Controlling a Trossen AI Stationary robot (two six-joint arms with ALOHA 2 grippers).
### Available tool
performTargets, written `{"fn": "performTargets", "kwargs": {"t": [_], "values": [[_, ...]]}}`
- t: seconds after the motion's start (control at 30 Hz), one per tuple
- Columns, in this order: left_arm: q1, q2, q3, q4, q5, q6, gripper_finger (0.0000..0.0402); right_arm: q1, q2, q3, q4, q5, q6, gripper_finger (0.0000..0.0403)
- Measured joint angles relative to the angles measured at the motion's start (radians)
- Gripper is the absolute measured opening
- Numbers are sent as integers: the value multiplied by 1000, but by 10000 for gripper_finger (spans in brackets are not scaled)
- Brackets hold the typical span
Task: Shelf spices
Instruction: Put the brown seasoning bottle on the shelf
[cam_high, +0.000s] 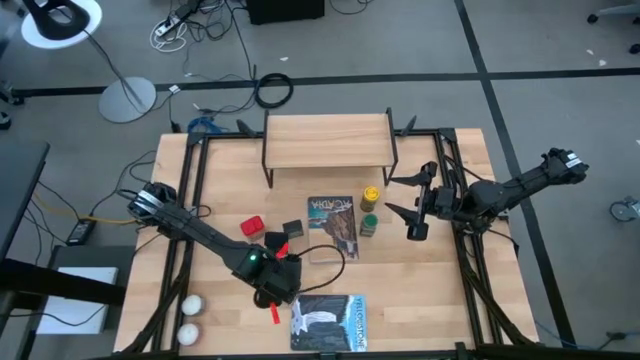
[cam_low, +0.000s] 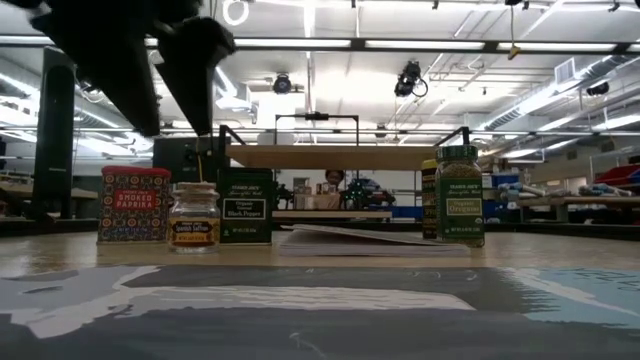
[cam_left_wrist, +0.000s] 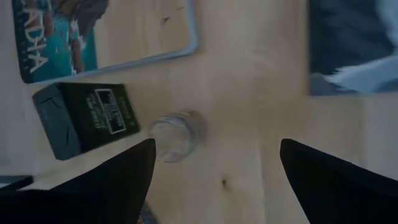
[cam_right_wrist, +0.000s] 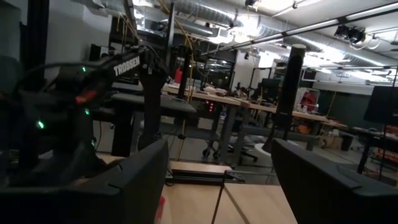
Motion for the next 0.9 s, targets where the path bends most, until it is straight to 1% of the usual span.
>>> {"fn": "performTargets", "kwargs": {"t": [0.13, 0.43, 0.53, 0.6, 0.73, 0.9], "values": [[27, 36, 0, 7, 3, -8, 349, 7, 0, 0, 9, 0, 2, 286], [83, 41, -1, 0, 7, -27, 349, 18, -5, 0, 20, -1, 1, 286], [106, 41, -37, 24, 13, -46, 349, 18, -5, 0, 23, -1, 1, 286], [119, 41, -75, 31, 45, -62, 349, 18, -5, 0, 25, -1, 1, 285], [124, 38, -141, 122, 76, -86, 349, 19, -6, 0, 26, -1, 0, 282], [125, 35, -151, 188, 75, -84, 348, 19, -6, 0, 27, -1, -8, 281]]}}
